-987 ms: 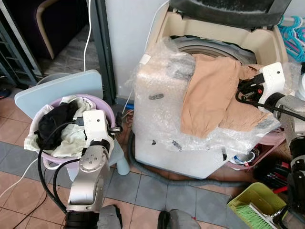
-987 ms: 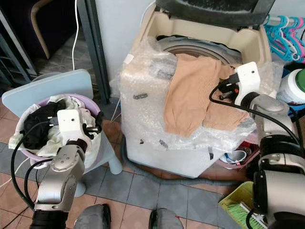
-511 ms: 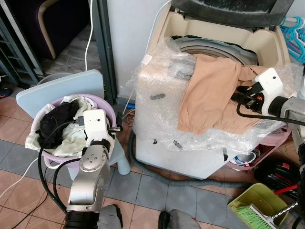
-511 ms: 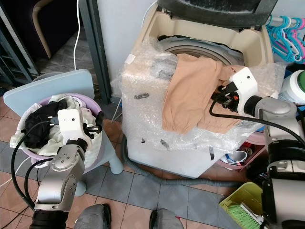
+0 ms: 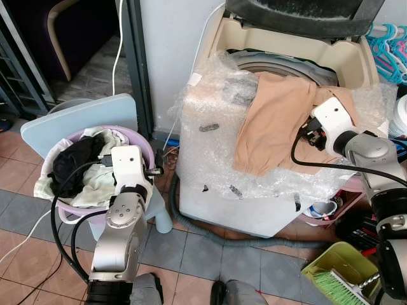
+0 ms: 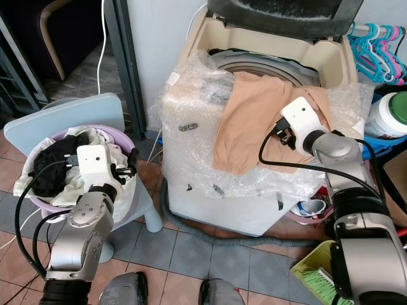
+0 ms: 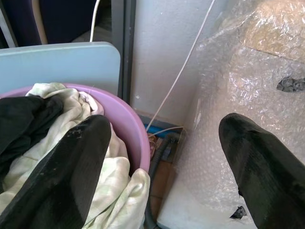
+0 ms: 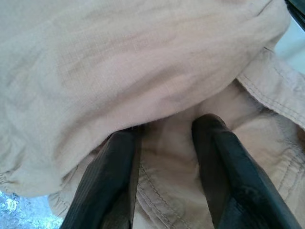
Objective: Clothes washing
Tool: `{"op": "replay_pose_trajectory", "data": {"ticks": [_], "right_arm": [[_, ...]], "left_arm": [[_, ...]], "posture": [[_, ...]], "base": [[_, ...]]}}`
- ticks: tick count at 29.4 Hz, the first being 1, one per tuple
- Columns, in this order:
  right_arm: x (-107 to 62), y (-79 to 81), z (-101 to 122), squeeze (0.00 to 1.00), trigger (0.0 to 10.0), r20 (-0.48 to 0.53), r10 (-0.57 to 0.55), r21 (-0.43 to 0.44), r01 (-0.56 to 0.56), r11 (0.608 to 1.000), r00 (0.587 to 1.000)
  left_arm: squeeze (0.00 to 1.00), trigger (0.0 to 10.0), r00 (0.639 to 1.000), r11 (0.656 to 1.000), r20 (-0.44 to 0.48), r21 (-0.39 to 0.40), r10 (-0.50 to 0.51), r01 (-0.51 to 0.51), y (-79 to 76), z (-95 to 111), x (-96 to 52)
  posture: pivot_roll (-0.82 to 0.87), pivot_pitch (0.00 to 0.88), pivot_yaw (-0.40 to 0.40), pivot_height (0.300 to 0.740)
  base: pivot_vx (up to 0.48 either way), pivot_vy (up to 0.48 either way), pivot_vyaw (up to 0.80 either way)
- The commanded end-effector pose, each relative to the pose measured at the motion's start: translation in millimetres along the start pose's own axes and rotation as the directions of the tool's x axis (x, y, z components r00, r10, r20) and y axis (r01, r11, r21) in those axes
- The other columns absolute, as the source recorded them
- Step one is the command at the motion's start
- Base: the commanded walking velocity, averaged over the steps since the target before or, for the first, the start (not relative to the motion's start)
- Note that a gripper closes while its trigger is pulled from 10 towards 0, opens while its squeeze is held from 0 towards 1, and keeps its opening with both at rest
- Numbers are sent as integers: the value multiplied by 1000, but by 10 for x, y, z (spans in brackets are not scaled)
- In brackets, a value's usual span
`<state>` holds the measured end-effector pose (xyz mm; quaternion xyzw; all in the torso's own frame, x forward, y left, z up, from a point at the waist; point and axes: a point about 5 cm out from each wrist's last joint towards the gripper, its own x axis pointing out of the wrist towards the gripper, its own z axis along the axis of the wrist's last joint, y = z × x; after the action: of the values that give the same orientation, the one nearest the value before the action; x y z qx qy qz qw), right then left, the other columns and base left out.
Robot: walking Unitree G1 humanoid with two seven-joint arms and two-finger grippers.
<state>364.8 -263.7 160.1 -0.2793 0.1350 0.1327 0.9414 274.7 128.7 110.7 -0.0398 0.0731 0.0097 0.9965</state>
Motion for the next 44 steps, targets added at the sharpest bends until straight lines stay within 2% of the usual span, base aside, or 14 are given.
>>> {"op": "replay_pose_trajectory", "data": {"ticks": [1,4,6,10,14,15,23,24,25,26,34,39,42,44], "right_arm": [[-43,-132,-186,0,0,-108,-101,61,108,992,989],[-43,-183,-163,0,0,-105,-138,87,148,985,985],[-32,-296,-54,0,0,-73,-215,166,224,960,974],[-1,-362,139,0,0,4,-248,199,242,950,969],[31,-397,369,0,0,103,-255,200,231,952,962],[39,-428,539,0,0,172,-261,200,225,954,950],[40,-396,621,0,0,233,-228,180,189,965,945],[22,-347,593,522,10000,259,-210,156,173,972,943],[12,-331,579,522,10000,267,-205,156,168,973,941],[4,-316,557,1000,10000,276,-198,161,158,974,940],[-68,-22,395,1000,10000,340,-149,153,102,983,929],[-209,172,432,1000,10000,409,-224,270,118,956,885],[-411,450,395,1000,10000,432,-246,307,115,945,868],[-472,555,376,1000,10000,432,-269,337,123,934,861]], "left_arm": [[0,10000,1000,1000,6,-9,-8,8,-37,29,6],[0,10000,1000,1000,6,-9,-8,8,-37,30,8],[0,10000,1000,1000,7,-10,-11,11,-39,30,9],[0,10000,1000,1000,7,-8,-11,11,-40,30,15],[0,10000,1000,1000,9,-7,-13,13,-44,36,18],[0,10000,1000,1000,23,-15,-12,12,-44,59,21],[0,10000,998,999,56,-41,-5,7,-11,106,14],[0,10000,997,999,81,-44,-8,12,1,147,14],[0,10000,996,999,88,-44,-9,13,6,161,15],[0,10000,996,999,92,-43,-8,12,11,172,19],[0,10000,995,1000,104,-23,1,1,84,239,58],[0,10000,992,1000,123,18,7,-9,139,315,14],[0,10000,993,998,117,44,27,-33,232,239,-103],[0,10000,993,998,110,42,42,-46,274,199,-154]], "posture": [[22,98,-55,740],[21,99,-55,740],[21,99,-55,740],[21,97,-53,740],[23,96,-53,740],[25,95,-57,740],[25,92,-61,740],[24,92,-58,740],[24,92,-58,740],[22,91,-54,740],[3,109,-18,740],[2,149,-10,740],[2,149,-24,740],[8,144,-25,740]], "base": [[0,0,0],[0,0,0],[0,0,0],[0,0,0],[0,0,0],[0,0,0],[0,0,0],[390,0,0],[390,0,0],[480,0,0],[428,0,0],[376,0,0],[333,0,0],[307,0,0]]}}
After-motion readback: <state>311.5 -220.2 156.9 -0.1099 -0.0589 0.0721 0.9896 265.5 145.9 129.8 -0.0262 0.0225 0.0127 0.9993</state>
